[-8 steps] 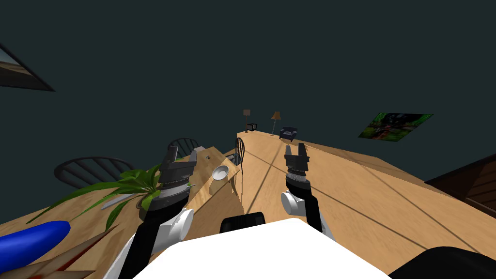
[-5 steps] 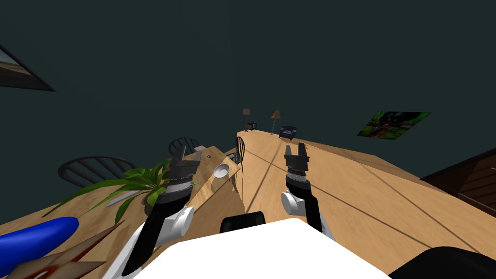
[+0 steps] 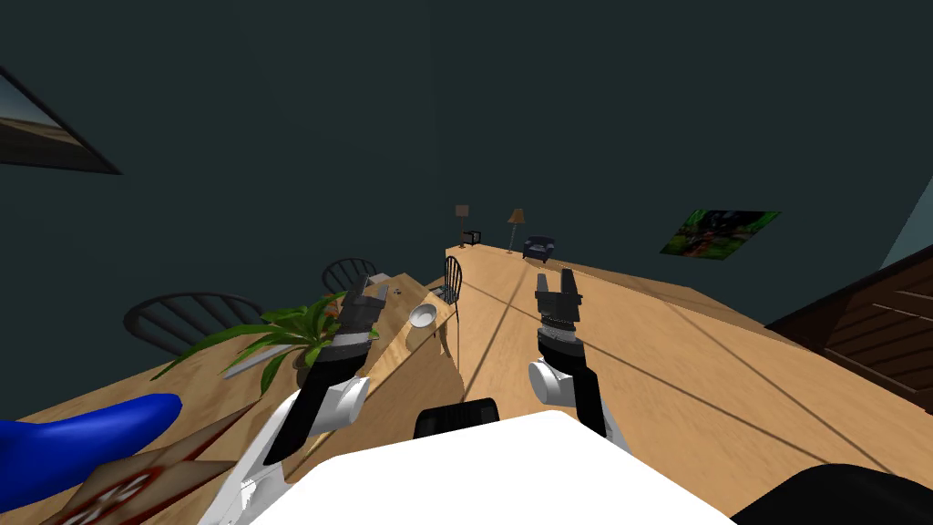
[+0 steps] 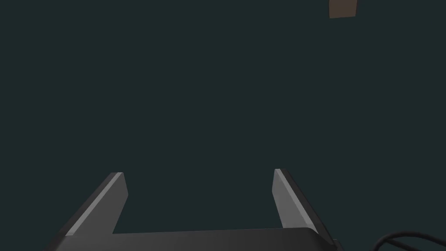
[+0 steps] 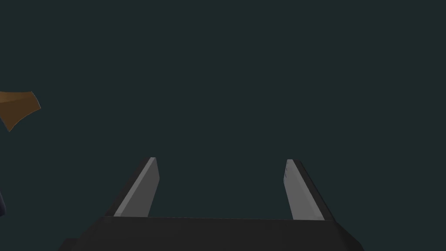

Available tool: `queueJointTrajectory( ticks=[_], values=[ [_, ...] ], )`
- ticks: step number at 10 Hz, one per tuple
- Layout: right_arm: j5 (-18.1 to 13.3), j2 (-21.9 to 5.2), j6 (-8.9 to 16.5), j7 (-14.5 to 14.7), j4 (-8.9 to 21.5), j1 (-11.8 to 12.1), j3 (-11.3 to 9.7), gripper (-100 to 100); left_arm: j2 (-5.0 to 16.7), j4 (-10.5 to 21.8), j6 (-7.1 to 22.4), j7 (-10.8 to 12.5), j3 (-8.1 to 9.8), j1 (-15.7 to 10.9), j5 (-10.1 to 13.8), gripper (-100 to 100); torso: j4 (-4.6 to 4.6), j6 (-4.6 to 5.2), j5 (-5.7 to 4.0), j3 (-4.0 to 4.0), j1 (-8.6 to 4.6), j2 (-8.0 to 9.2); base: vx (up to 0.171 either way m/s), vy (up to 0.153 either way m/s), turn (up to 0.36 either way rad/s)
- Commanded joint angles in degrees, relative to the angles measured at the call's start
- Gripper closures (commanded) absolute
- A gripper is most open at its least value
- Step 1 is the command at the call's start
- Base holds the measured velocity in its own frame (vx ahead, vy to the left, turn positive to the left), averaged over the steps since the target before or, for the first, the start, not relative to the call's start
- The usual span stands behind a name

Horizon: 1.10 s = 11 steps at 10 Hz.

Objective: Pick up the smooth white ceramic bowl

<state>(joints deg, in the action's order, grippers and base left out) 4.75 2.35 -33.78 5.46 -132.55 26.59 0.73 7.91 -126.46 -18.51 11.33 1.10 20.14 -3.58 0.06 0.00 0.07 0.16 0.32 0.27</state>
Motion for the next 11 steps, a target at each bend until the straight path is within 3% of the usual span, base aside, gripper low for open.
queueJointTrajectory(
  ticks=[1,3,4,6,7,8,9,10,11],
  values=[
    [0.00,0.00,0.00,0.00,0.00,0.00,0.00,0,0.69,2.63,2.86,0.45,0.03,-2.42,-0.25,-100,0.00,0.00,0.00,0.00,0.00,0.00,-0.122,0.103,-0.073],
    [0.00,0.00,0.00,0.00,0.00,0.00,0.00,0,1.45,6.42,6.24,1.16,0.25,-6.19,-0.44,-100,0.03,0.00,0.03,0.08,0.14,0.13,-0.121,0.116,-0.098],
    [0.00,0.00,0.00,0.00,0.00,-0.01,0.00,0,1.45,6.78,6.90,1.16,0.25,-6.19,-0.44,-100,0.03,0.01,0.03,0.08,0.14,0.15,-0.094,0.074,-0.041],
    [0.00,0.00,0.00,0.00,0.00,0.00,0.00,0,1.92,10.91,10.81,1.91,0.45,-10.31,-0.57,-100,0.01,0.00,0.00,0.02,-0.03,0.04,-0.097,0.082,-0.095],
    [0.00,0.00,0.00,0.00,0.00,0.00,0.00,0,1.92,11.55,11.23,1.91,0.45,-10.31,-0.57,-100,0.02,0.01,0.01,0.04,0.07,0.07,-0.074,0.091,-0.059],
    [0.00,0.00,0.00,0.00,0.00,0.00,0.00,0,2.06,14.04,13.49,2.30,0.54,-12.48,-0.59,-100,0.01,-0.02,0.02,0.01,0.06,-0.01,-0.066,0.096,-0.063],
    [0.00,0.00,0.00,0.00,0.00,0.00,0.00,0,2.06,14.16,13.49,2.30,0.54,-12.48,-0.59,-100,-0.01,-0.01,0.02,-0.03,0.09,-0.05,-0.052,0.072,-0.057],
    [0.00,0.00,0.00,0.00,0.00,0.01,0.00,0,2.16,16.90,15.48,2.68,0.63,-14.70,-0.60,-100,-0.01,-0.02,0.01,-0.05,0.00,-0.10,-0.072,0.068,-0.118],
    [0.00,0.00,0.00,0.00,0.00,0.00,0.00,0,2.16,16.90,15.78,2.68,0.63,-14.70,-0.60,-100,-0.01,0.00,0.00,-0.04,-0.02,-0.07,-0.062,0.068,-0.056]
  ],
)
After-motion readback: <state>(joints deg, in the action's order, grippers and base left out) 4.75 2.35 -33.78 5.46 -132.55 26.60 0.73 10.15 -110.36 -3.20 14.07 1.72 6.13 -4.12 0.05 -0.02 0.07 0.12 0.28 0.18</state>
